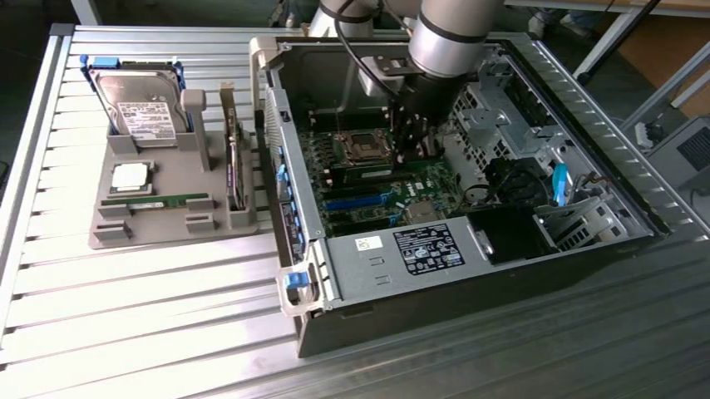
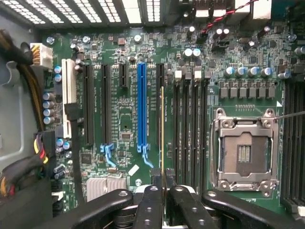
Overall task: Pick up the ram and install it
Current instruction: 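Insert the ram into the slot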
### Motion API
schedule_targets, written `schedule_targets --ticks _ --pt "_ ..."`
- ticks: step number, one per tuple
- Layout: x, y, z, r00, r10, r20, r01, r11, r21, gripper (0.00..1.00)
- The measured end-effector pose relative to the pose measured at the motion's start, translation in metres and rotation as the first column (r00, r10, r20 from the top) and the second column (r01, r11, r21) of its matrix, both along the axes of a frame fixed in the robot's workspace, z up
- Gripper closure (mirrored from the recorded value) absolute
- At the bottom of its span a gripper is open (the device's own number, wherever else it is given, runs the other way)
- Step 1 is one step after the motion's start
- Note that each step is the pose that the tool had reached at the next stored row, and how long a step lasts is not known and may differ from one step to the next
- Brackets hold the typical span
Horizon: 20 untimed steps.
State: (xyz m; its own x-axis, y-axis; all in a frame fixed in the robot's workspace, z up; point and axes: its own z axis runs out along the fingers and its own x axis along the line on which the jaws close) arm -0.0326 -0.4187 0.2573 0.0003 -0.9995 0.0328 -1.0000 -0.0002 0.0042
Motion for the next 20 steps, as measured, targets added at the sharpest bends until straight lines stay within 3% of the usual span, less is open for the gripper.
schedule_targets --ticks 2,7,13,20 --pt "-0.002 0.0048 -0.0017 1.0000 -0.001 0.0000 0.001 1.0000 0.0000 0.89" --pt "-0.004 0.0117 -0.0079 1.0000 -0.003 0.0001 0.003 1.0000 0.0002 0.89" --pt "-0.007 0.0164 -0.0147 1.0000 -0.004 0.0001 0.004 1.0000 0.0002 0.89" --pt "-0.007 0.0179 -0.0181 1.0000 -0.004 0.0000 0.004 1.0000 0.0000 0.89"
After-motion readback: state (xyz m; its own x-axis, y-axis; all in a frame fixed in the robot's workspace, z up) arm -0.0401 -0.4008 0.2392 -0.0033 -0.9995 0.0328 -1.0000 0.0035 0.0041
